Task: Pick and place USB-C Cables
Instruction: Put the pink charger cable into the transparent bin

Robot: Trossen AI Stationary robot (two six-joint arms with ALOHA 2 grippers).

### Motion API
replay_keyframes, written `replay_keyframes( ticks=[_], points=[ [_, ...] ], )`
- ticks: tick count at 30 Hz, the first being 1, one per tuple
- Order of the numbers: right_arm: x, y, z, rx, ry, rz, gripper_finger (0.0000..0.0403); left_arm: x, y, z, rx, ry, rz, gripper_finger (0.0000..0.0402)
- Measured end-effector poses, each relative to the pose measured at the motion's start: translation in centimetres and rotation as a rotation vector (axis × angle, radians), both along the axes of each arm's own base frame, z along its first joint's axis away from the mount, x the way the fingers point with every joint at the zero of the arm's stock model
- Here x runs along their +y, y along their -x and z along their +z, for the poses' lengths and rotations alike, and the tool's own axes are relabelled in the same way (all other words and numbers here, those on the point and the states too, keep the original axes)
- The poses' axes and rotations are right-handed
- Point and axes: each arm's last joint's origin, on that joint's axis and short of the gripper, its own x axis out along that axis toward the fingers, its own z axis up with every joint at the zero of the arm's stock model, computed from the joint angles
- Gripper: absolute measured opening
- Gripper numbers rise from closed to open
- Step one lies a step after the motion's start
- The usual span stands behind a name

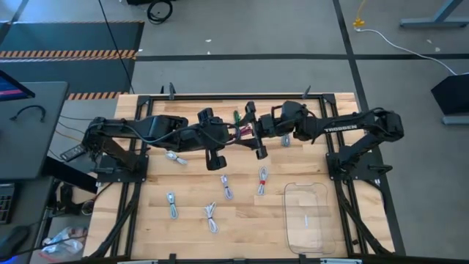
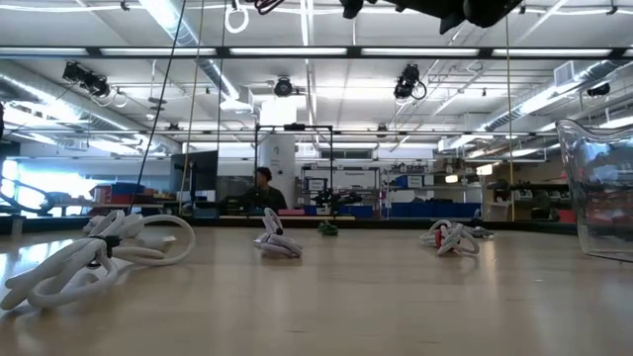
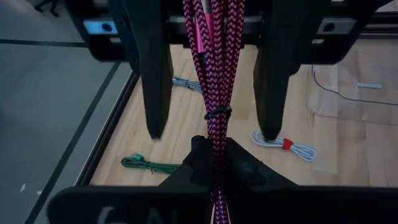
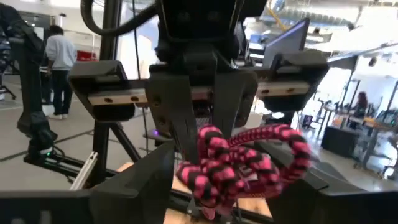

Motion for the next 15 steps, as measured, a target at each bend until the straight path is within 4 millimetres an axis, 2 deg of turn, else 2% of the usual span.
replay_keyframes(
  ticks=[3, 8, 9, 15],
  points=[
    [-0.1, -0.3, 0.1, 0.058, -0.015, 0.002, 0.0168, 0.0, 0.0, 0.0, 0.007, -0.002, 0.001, 0.0019],
    [0.0, -0.2, 0.4, 0.097, -0.023, 0.001, 0.0035, 0.0, 0.1, -0.1, 0.016, -0.004, 0.006, 0.0019],
    [0.0, 0.0, 0.5, 0.092, -0.017, -0.001, 0.0023, 0.0, 0.1, -0.1, 0.014, -0.003, 0.008, 0.0019],
    [0.1, 0.7, 1.2, 0.105, -0.015, -0.016, 0.0022, 0.0, 0.0, -0.1, -0.002, 0.014, 0.009, 0.0019]
  ],
)
